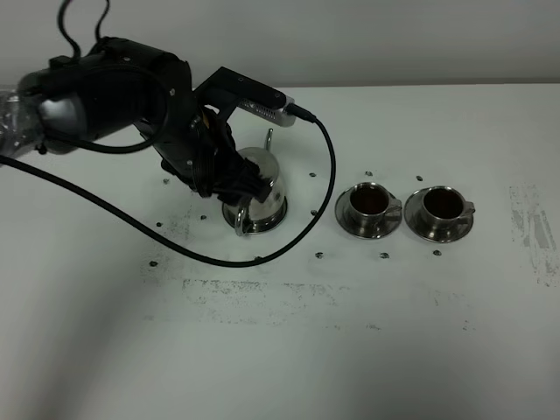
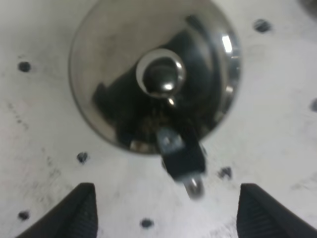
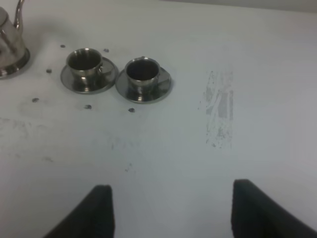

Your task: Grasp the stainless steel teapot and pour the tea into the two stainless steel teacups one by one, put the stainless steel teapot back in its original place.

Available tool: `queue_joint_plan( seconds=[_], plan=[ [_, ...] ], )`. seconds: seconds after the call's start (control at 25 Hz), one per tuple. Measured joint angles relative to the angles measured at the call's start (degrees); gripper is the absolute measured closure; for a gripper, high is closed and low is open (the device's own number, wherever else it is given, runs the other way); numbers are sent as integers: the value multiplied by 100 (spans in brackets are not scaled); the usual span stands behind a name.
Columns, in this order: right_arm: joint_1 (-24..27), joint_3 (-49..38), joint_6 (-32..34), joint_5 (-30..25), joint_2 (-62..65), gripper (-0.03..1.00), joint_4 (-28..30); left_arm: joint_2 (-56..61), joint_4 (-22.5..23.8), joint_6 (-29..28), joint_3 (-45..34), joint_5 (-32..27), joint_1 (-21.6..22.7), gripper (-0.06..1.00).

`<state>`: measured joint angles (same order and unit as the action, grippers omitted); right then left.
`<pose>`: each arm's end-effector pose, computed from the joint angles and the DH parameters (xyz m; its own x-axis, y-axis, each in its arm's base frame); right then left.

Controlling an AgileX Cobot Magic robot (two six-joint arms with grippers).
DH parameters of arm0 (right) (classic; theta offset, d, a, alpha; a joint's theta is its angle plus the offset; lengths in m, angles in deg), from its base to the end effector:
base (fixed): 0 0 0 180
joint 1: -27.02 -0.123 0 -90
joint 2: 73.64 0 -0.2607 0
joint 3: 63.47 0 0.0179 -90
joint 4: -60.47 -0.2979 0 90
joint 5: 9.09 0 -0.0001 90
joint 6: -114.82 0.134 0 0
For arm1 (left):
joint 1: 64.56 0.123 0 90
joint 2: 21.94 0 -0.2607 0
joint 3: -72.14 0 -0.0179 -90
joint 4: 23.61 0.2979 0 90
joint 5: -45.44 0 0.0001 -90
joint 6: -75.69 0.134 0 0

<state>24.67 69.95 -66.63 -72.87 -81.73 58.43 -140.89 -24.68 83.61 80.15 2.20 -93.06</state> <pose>0.0921 0.0081 0.2827 -0.4751 -0.0291 -0.8795 -0.0736 0.9973 0.0068 0.4114 -0.2253 0.1407 -0.7250 0.5351 -0.4337 0.5766 0.8159 0.0427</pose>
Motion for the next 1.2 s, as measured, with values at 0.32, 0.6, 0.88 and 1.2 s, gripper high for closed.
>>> queue_joint_plan(
  seconds=[0.32,0.6,0.88,1.2],
  plan=[
    [0,0,0,0,0,47,0,992,6,-16,5,-444,-1,37],
    [0,0,0,0,0,47,0,1034,107,-16,5,-634,10,37],
    [0,0,0,0,0,47,0,1394,-202,-18,5,-1008,408,37],
    [0,0,0,0,0,47,0,2830,-255,-196,-550,-2001,1140,36]
  ],
)
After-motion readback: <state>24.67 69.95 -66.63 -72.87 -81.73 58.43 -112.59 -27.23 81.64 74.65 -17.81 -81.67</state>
